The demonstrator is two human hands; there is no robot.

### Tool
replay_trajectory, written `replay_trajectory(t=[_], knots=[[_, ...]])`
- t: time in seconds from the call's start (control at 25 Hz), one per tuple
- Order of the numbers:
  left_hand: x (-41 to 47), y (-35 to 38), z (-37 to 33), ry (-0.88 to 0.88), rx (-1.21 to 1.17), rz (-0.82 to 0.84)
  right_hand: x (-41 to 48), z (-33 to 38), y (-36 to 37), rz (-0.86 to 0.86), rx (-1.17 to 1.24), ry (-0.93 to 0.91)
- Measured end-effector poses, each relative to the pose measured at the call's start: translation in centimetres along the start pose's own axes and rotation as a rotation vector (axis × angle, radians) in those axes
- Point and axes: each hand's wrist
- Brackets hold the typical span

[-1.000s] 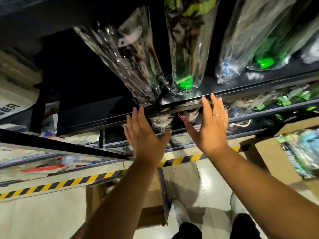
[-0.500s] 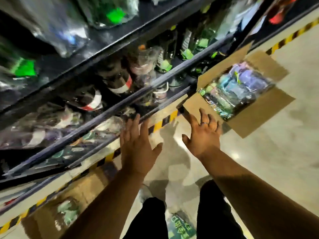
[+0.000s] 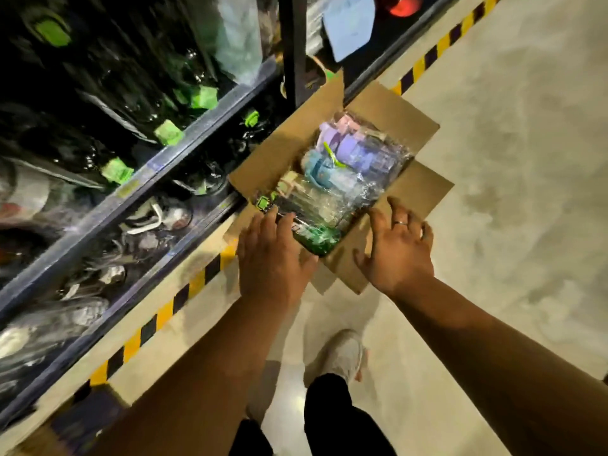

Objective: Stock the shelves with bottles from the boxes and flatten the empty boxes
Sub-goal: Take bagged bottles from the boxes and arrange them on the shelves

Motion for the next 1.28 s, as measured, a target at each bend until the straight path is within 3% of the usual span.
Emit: replay_trajectory(t=[0.48,0.72,0.84,1.04,1.12,1.28], knots=[[13.5,7.0,-2.3,0.112,0.016,0.164,19.3,-3.7,5.4,0.182,-0.003,0.101],[17.0,12.2,-2.1,-0.026,0.005,0.212,25.9,-4.9,13.5,0.272,-0.071,-0.014],[17.7,15.0,-2.2,-0.141,-0.025,0.191,28.1,-5.3,16.6,0.292,-0.086,0.023],[18.1,17.7,-4.9,-0.216,-0.049,0.294,29.4,-7.1,17.0,0.392,-0.042,-0.032],[19.3,17.9,-6.4,-0.383,-0.173,0.335,29.4,-7.7,16.0,0.424,0.054,-0.018],[22.5,17.6,-9.2,-0.981,-0.721,0.284,28.3,-9.1,13.3,0.538,0.525,0.046]])
Point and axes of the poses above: each hand's wrist, its own x-axis towards the middle knuckle, its own y-axis out of the palm, z = x × y, and after that the axes turned 11 degrees about -z, right-handed
